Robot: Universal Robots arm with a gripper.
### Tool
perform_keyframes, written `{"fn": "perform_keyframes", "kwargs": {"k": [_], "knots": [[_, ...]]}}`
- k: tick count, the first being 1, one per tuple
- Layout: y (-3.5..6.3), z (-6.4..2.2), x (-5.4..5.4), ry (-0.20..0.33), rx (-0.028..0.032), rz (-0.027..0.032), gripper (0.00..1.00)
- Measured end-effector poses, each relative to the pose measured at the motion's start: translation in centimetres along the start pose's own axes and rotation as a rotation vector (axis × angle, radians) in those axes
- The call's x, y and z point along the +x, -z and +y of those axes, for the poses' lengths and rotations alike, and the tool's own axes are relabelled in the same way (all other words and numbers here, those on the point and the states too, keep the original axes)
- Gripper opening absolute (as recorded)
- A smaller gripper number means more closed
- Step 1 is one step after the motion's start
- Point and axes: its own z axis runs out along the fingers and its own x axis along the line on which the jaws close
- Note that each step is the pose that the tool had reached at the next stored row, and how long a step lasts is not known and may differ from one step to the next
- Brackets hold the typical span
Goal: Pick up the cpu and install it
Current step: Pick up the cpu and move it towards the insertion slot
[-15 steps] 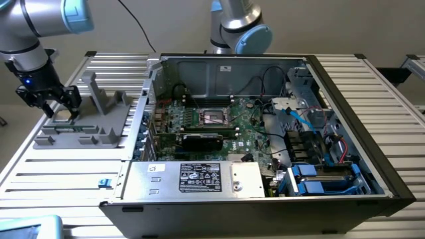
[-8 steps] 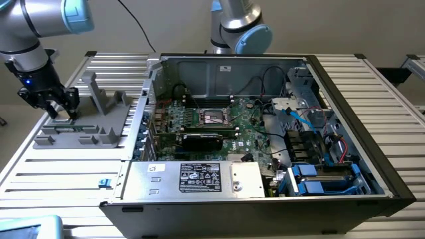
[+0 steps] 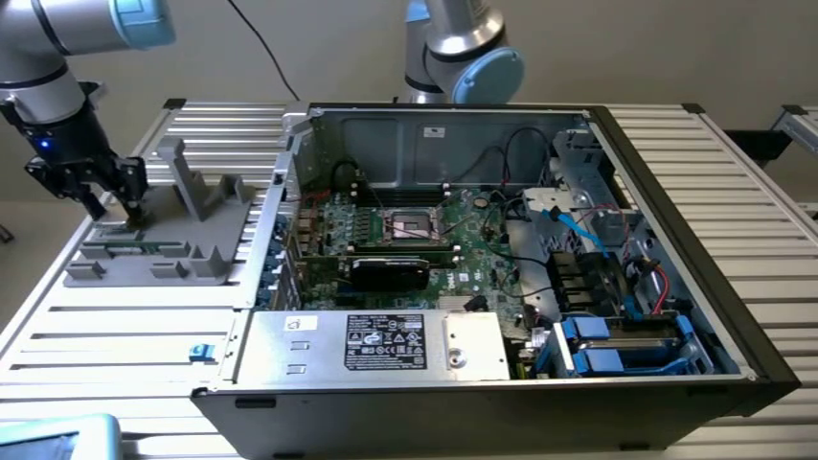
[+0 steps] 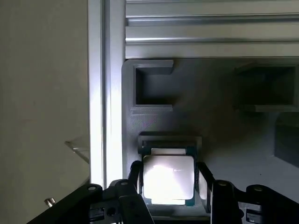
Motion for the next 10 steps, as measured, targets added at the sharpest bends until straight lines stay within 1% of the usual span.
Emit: {"fn": "perform_keyframes", "kwargs": {"k": [10], "knots": [[4.55, 0.03, -0.2, 0.000, 0.0000, 0.0000, 0.56]]}}
